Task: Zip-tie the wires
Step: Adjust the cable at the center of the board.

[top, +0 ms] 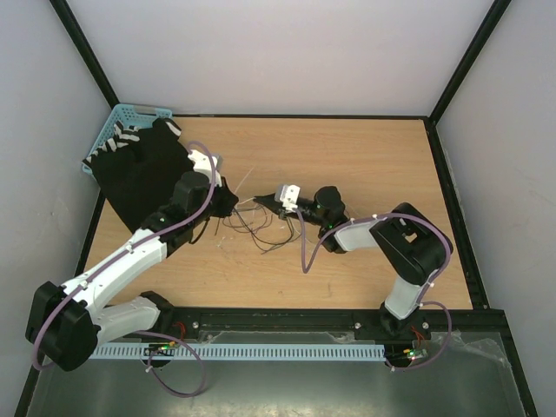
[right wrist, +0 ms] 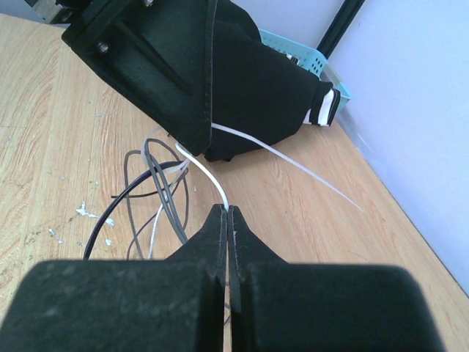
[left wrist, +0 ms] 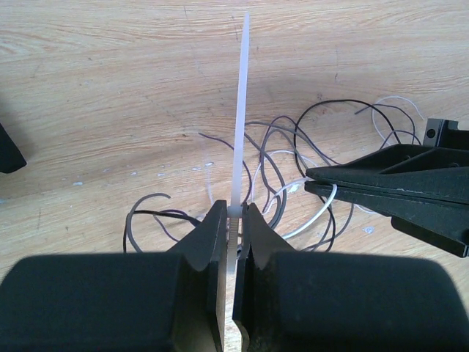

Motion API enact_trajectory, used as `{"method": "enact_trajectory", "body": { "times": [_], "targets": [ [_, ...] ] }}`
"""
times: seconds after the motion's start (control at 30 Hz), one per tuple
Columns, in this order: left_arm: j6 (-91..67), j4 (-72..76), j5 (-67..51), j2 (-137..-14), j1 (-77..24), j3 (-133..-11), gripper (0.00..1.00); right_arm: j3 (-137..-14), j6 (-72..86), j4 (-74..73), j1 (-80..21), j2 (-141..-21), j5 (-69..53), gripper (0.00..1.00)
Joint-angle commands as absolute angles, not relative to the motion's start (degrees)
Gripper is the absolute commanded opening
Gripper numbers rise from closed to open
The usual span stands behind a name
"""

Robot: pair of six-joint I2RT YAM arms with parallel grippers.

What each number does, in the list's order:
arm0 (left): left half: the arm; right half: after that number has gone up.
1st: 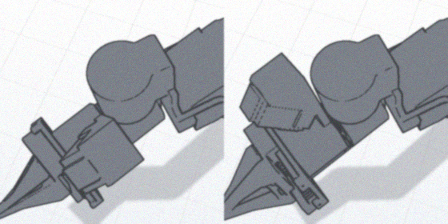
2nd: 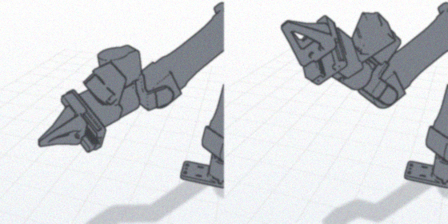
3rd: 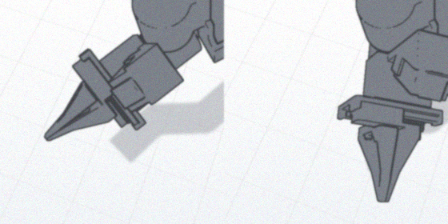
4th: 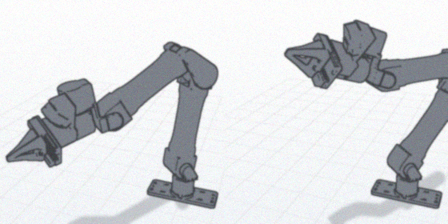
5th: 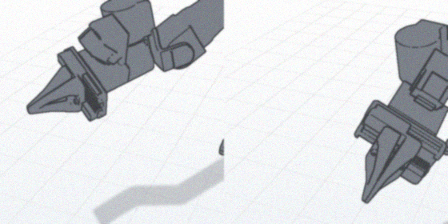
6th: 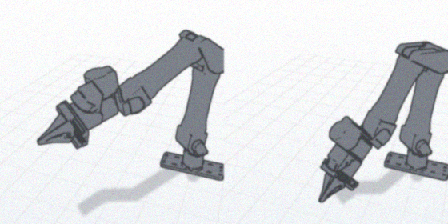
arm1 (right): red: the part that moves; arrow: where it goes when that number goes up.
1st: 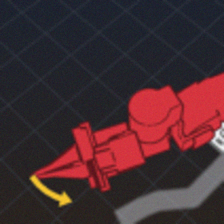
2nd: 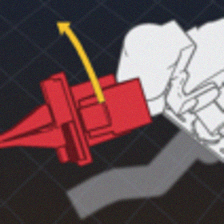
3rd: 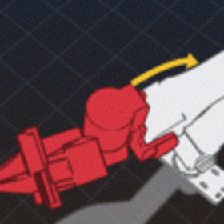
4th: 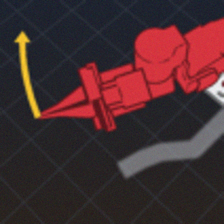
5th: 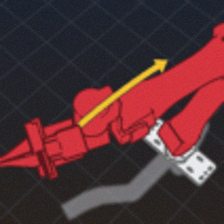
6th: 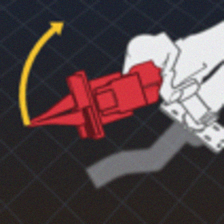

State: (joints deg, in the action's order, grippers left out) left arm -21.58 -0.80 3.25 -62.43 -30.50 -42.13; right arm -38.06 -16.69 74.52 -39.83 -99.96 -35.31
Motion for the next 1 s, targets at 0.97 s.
{"method": "enact_trajectory", "body": {
  "times": [0.97],
  "targets": [
    [-23.0, 0.4, 4.4, -59.7, -28.5, -39.8, 0.0, -26.6, -11.1, 73.5, -38.3, -82.9, -30.8, 0.0]
  ]
}}
